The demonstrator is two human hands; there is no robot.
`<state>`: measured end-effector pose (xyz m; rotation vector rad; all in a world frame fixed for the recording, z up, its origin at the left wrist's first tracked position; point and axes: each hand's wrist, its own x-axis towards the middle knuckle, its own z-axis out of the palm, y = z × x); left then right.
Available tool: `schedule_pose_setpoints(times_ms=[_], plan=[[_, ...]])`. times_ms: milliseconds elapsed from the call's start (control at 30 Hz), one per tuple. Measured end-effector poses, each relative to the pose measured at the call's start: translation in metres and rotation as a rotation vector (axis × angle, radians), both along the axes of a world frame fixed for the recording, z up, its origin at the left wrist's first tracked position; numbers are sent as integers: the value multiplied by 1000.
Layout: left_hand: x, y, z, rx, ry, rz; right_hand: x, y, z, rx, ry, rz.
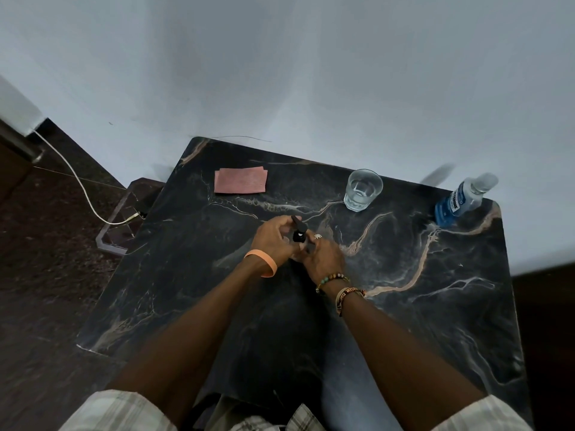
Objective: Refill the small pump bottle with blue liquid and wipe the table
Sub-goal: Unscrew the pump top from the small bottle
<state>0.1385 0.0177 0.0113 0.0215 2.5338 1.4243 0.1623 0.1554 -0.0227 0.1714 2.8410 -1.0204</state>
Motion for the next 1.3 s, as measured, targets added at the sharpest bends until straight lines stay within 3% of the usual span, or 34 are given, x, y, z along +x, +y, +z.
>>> schedule_pose_setpoints(times_ms=[133,267,600,733,900,1067,1300], plan=[[-3,-3,-1,-84,-23,7,2,-1,-2,-33,39,-22],[1,-2,0,32,-25,-3,1,-1,0,-28,63,-9],[1,3,1,55,-27,22,0,-1,0,10,0,12],[-2,3,3,-114,24,1,1,-1,-1,-5,57,-15],[0,2,5,-46,43,-64,1,-2,-1,-22,8,-25],[-5,2,4,-152,21,-39,0,-2,-1,-21,-14,-22],[-1,-3,-1,-23,16,-40,2,-1,0,-64,-24,-21]])
